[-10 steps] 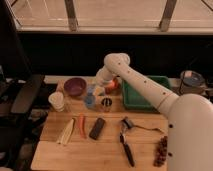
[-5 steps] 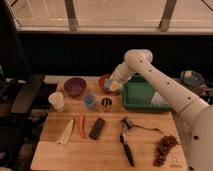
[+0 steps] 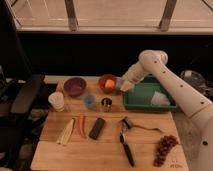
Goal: Wipe tray with sponge
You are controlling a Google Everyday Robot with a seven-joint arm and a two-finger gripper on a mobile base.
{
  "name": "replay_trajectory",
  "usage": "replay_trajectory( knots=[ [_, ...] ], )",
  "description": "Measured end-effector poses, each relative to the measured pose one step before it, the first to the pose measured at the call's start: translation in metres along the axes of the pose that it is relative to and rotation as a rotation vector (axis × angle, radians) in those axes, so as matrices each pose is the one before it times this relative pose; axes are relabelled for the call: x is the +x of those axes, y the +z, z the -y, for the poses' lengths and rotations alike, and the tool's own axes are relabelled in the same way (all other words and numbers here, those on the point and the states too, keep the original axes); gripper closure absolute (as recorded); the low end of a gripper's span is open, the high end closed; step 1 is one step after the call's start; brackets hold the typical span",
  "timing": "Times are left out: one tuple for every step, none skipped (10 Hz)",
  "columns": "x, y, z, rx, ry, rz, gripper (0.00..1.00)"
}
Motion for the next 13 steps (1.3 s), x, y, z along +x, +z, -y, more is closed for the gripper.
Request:
replay_trajectory(
  knots=[
    [0.00258,-0.00143,0.00019,0.00191,0.00358,-0.00080,1.00],
    [-0.00101,0.00067,-0.00011,-0.00089,-0.00126,0.00041,1.00],
    [-0.00155,0.00100,-0.00009,-0.00119,-0.00191,0.00023,1.00],
    [0.00153,0.00001,0.00053,0.00279,0.00487,-0.00416,1.00],
    [0.00641,0.00064,0.00336,0.01237,0.01782,-0.01376,1.00],
    [0.00820,0.00348,0.00316,0.00818,0.02030,-0.00965,1.00],
    [0.01056,0.00184,0.00324,0.00818,0.02149,-0.00655,1.00],
    [0.02300,0.00310,0.00532,0.01105,0.04038,-0.01162,1.00],
    [0.02496,0.00648,0.00609,0.00752,0.04160,-0.01844,1.00],
    [0.01638,0.00764,0.00440,0.00359,0.03206,-0.01363,1.00],
    [0.00954,0.00425,0.00467,0.00399,0.02337,-0.00967,1.00],
    [0.01123,0.00423,0.00520,0.00297,0.02875,-0.01213,1.00],
    [0.01469,0.00843,0.00744,0.00280,0.03746,-0.01319,1.00]
  ],
)
